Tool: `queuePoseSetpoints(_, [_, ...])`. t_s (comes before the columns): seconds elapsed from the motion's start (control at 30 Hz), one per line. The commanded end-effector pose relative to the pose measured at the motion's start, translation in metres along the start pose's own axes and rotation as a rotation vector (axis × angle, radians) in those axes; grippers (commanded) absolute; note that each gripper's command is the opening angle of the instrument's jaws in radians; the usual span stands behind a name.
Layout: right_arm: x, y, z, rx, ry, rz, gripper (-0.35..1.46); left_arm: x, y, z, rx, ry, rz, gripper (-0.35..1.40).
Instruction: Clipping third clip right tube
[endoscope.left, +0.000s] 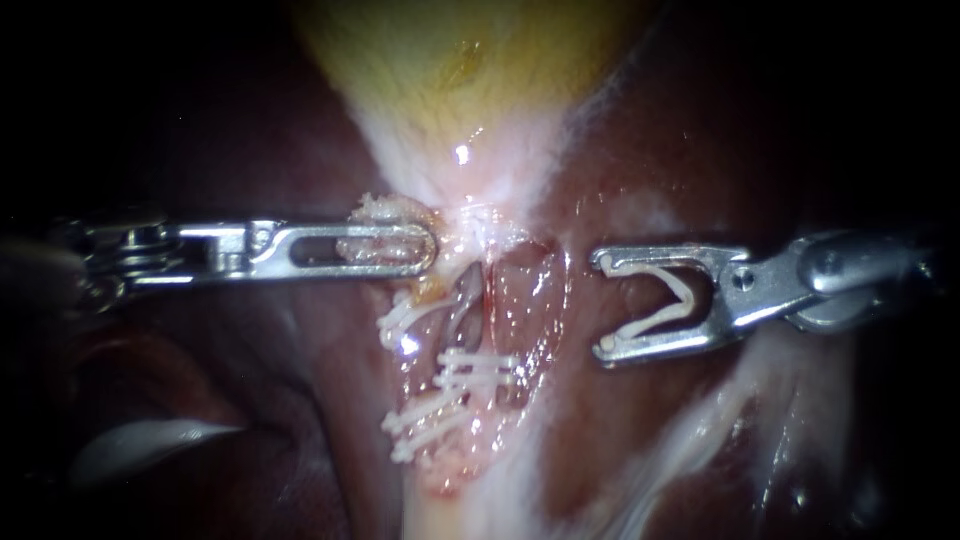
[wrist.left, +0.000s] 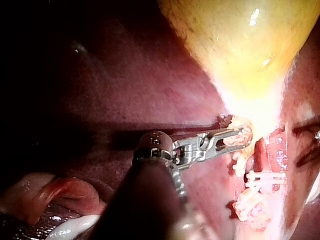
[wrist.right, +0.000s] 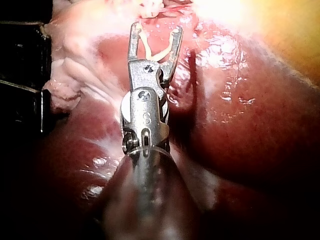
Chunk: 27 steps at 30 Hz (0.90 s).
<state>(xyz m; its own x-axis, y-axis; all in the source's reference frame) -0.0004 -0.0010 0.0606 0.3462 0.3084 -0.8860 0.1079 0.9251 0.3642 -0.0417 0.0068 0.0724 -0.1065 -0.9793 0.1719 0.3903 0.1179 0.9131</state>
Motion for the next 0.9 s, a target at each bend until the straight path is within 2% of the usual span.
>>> queuePoseSetpoints(0.03, [0.0,0.0,0.0,0.0,0.0,0.0,0.5,0.0,0.0,-0.0001,0.001,0.0,0.0,-0.35])
queuePoseSetpoints(0.23, [0.0001,-0.0001,0.0,0.0,0.0,0.0,0.5,-0.0014,-0.0003,-0.0014,0.007,0.009,-0.007,-0.35])
queuePoseSetpoints(0.37, [0.0001,-0.0002,0.0,0.0,0.0,0.0,0.5,-0.003,-0.0009,-0.0032,-0.01,0.0,-0.016,-0.35])
queuePoseSetpoints(0.53, [0.0002,-0.0003,0.0,0.0,0.0,0.0,0.5,-0.0044,-0.0019,-0.0055,-0.006,-0.027,-0.022,-0.35])
queuePoseSetpoints(0.77, [0.0003,-0.0003,0.0003,0.001,0.001,0.001,0.5,-0.0047,-0.0038,-0.0068,0.0,-0.037,-0.018,-0.35])
queuePoseSetpoints(0.9, [0.0004,-0.0002,0.0007,-0.001,0.001,0.001,0.5,-0.0046,-0.0042,-0.007,0.001,-0.041,-0.019,-0.35])
